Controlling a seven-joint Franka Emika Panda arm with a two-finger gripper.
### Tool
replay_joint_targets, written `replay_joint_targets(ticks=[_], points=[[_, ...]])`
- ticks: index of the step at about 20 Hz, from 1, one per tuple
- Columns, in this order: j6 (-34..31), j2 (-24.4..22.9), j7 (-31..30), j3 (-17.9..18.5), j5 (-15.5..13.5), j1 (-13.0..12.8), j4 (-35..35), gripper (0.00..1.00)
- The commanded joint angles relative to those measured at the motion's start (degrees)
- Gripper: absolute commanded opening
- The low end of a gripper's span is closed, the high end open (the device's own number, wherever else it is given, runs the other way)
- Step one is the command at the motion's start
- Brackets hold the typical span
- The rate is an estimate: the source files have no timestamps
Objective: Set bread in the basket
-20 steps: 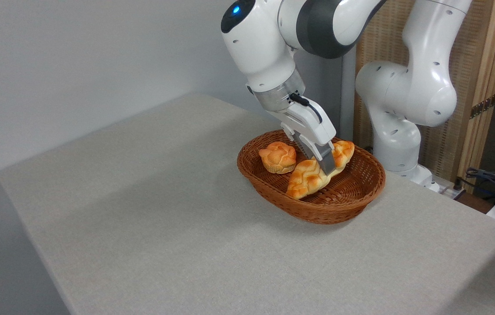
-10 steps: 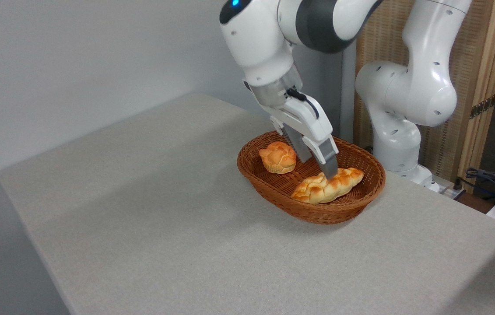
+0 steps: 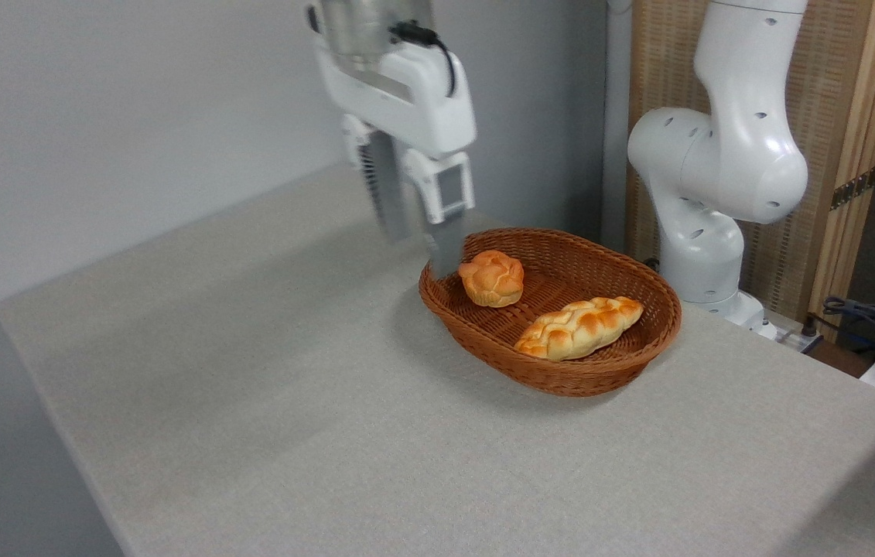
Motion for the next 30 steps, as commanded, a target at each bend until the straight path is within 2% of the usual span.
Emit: replay_joint_targets(ticks=[1,11,14,18,22,30], points=[[-1.0,7.8,-1.4,2.3,-5.1,0.0,10.1,1.0],[-1.4,10.0,-5.3,1.2,-4.7,0.1,11.0,1.0],[-1.2,10.4,-5.2,-3.3,-4.3,3.8,11.3,1.0],[-1.2,10.3,-4.7,-3.2,-4.2,3.8,11.3,1.0],[-1.3,10.3,-4.4,-3.7,-1.9,4.1,11.4,1.0],[-1.9,11.5,-4.5,-3.6,-1.7,4.3,14.3,1.0]])
